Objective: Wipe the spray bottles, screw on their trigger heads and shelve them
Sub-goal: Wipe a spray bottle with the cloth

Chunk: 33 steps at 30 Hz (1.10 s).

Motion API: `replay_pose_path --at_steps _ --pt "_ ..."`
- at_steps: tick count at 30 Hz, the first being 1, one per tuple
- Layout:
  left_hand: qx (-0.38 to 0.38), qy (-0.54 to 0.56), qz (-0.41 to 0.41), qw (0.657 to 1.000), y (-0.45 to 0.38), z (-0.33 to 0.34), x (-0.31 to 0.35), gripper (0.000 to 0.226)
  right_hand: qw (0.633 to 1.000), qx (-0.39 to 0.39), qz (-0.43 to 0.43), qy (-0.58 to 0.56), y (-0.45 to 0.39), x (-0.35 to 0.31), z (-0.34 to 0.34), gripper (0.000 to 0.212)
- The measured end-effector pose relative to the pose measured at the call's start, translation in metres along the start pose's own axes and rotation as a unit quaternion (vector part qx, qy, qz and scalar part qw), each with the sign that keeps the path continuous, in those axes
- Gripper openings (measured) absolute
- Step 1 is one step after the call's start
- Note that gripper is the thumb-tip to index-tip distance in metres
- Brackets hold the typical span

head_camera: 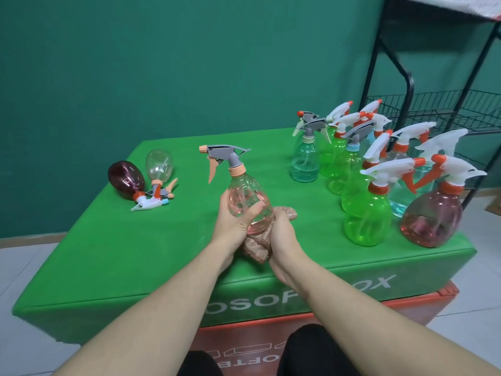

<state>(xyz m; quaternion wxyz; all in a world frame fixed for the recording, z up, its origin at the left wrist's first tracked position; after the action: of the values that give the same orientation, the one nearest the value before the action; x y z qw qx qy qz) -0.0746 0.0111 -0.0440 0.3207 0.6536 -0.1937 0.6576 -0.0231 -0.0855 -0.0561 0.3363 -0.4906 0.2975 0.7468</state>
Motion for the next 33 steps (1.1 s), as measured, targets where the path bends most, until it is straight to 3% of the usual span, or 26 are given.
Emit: replay_pose_path --at_steps 10,11,14,18,33 --pt "0.043 -0.058 -0.011 0.997 -0.027 0.025 0.015 0.095 0.983 0.012 -0.027 0.183 -0.014 -0.033 -0.053 0.065" --pt "0.044 -0.068 -0.007 0.997 -0.031 0.030 0.018 0.090 0.977 0.013 -0.036 0.208 -0.013 -0.043 -0.058 0.062" --pt "0.043 -0.098 0.005 0.994 -0.042 0.046 0.025 0.082 0.960 -0.001 -0.088 0.265 -0.018 -0.064 -0.071 0.025" --pt "0.025 -0.125 0.002 0.992 -0.061 0.075 0.028 0.089 0.944 0.007 -0.120 0.308 -0.031 -0.075 -0.089 0.012" --pt "-0.048 -0.204 0.021 0.978 -0.112 0.164 0.028 0.081 0.912 -0.004 -0.114 0.393 -0.062 -0.057 -0.110 0.046"
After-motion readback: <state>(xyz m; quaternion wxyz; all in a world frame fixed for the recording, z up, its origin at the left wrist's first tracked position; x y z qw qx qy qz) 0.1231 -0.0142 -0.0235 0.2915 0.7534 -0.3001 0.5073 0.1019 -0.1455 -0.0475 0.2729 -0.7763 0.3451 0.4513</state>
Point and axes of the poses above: each hand's wrist, its own y-axis away from the middle knuckle, its own z-axis out of the palm, x = y × z, the point moved 6 cm from there along -y, towards the middle knuckle, and after that the axes turned 12 degrees about -z, right-handed, at the moved point
